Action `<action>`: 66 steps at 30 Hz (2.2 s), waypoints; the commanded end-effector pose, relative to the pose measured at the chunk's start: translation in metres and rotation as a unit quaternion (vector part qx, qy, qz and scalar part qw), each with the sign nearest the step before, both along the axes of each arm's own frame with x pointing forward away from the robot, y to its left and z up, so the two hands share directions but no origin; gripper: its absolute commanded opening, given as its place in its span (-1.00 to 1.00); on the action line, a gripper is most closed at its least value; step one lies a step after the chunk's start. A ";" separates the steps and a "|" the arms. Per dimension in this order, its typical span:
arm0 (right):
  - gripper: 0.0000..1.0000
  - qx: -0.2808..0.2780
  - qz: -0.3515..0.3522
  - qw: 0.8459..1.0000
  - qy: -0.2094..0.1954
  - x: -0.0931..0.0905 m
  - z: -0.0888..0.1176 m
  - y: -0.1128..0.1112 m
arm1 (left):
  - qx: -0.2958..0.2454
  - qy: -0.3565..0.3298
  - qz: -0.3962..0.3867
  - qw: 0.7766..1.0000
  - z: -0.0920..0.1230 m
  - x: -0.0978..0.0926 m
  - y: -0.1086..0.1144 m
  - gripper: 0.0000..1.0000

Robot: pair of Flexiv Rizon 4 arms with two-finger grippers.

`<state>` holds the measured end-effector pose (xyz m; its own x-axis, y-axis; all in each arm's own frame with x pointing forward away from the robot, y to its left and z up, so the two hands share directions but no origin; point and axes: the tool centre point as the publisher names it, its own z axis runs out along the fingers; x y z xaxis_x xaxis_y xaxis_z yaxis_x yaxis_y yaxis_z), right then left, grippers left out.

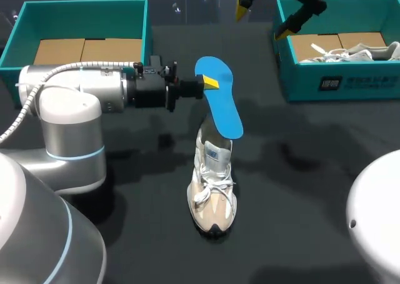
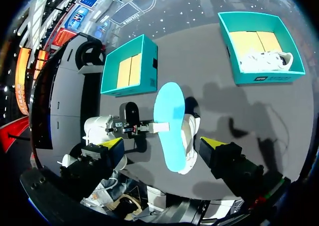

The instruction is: Take the shoe out of the shoebox, open the shoe tongue, remove and reinsert the insole, then place the shoe into the shoebox

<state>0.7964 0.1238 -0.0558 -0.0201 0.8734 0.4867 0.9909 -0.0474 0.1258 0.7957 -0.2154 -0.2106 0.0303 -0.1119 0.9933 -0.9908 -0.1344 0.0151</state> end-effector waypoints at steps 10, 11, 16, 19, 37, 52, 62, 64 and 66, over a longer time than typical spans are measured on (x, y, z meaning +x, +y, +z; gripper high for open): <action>1.00 -0.172 -0.014 0.985 -0.013 -0.007 -0.001 0.026 | 0.000 0.000 0.001 1.000 -0.001 -0.001 -0.001 -1.00; 1.00 -0.181 -0.018 0.983 -0.013 -0.007 0.000 0.026 | 0.000 0.000 0.001 1.000 -0.001 -0.001 -0.001 -1.00; 1.00 -0.215 -0.027 0.976 -0.007 -0.012 0.000 0.037 | 0.000 0.000 0.001 1.000 -0.001 -0.001 -0.001 -1.00; 1.00 -0.221 -0.025 0.975 -0.002 -0.012 -0.002 0.042 | 0.000 0.000 0.001 1.000 -0.001 -0.001 -0.001 -1.00; 1.00 -0.264 -0.038 0.964 0.003 -0.015 -0.004 0.056 | 0.000 0.000 0.001 1.000 -0.001 -0.001 -0.001 -1.00; 1.00 -0.169 -0.060 0.984 0.013 -0.011 -0.002 0.018 | 0.000 0.000 0.001 1.000 -0.001 -0.001 -0.001 -1.00; 1.00 -0.023 -0.074 0.996 0.032 -0.006 -0.007 -0.006 | 0.000 0.000 0.001 1.000 -0.001 -0.001 -0.001 -1.00; 1.00 0.018 -0.076 0.996 0.037 -0.005 -0.010 -0.011 | 0.000 0.000 0.001 1.000 -0.001 -0.001 -0.001 -1.00; 1.00 0.049 -0.077 0.995 0.037 -0.006 -0.012 -0.015 | 0.000 0.000 0.001 1.000 -0.001 -0.001 -0.001 -1.00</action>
